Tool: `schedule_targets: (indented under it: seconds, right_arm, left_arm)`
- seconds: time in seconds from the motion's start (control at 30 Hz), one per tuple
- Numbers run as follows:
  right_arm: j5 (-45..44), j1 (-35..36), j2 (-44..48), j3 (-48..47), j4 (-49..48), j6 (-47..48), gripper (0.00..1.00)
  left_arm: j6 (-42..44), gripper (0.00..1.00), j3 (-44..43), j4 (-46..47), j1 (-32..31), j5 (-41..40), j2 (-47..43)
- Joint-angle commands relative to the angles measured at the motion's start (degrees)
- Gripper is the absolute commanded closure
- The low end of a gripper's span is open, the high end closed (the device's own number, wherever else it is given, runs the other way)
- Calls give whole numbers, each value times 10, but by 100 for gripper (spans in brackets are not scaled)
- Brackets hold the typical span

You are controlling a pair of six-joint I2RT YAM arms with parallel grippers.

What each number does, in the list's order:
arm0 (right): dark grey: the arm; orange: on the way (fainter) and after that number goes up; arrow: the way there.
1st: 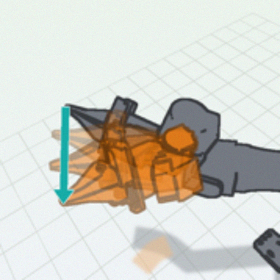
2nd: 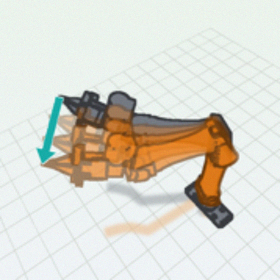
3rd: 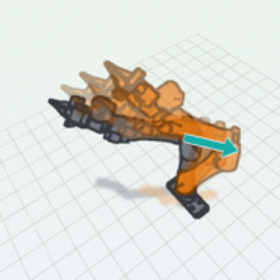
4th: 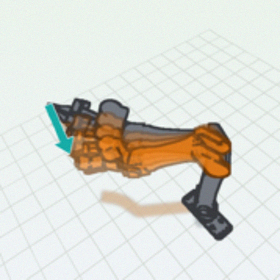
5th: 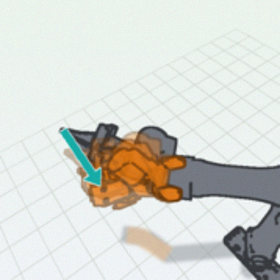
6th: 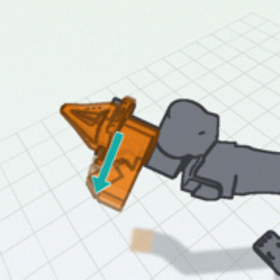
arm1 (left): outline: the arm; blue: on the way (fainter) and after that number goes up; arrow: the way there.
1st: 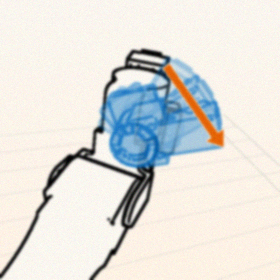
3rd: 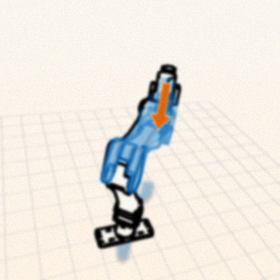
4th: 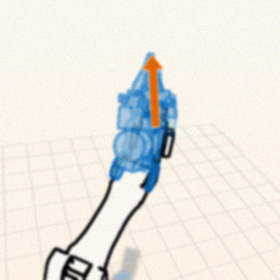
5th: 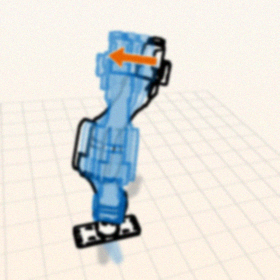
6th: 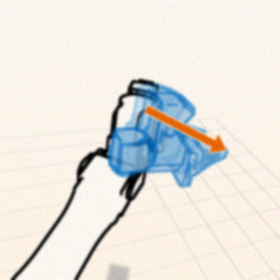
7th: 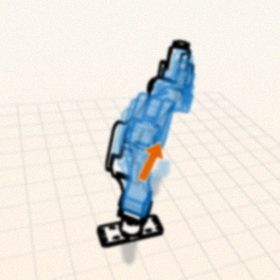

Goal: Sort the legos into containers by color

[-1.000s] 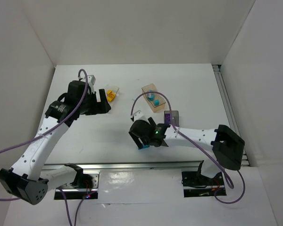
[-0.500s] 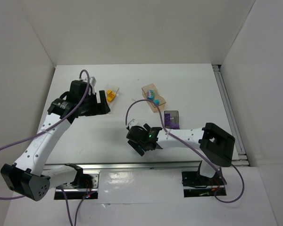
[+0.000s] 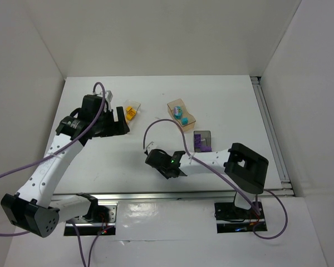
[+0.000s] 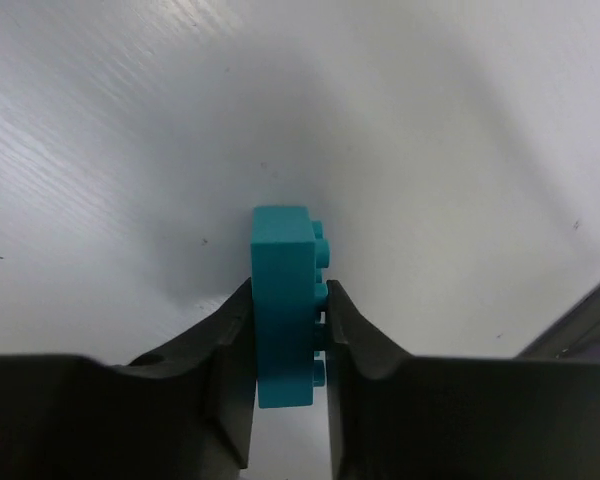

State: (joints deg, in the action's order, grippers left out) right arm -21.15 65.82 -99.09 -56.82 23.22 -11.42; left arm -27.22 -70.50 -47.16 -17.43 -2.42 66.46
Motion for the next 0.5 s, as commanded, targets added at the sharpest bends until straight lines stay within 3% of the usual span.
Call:
schedule_targets:
  seconds: [0.0,0.03,0.2,0.33,0.47]
  right_arm:
    - [8,1,-10,-19,-23,-4,75]
    - [0,1,-4,-19,-23,-4,81]
    - [-80,-67,-20,-115,-16,2,85]
    - [-67,-193,-26,-159,-44,-42,85]
    - [-52,-256,-42,-200,-84,-50,85]
  left_arm:
    - [2,5,-3,2,3,7,-8]
    - [2,5,2,2,3,7,-8]
    - [7,5,2,-3,3,-8,-8]
    - [2,5,2,-3,15,-16,-15]
    - [8,5,2,-3,28,-9,-26]
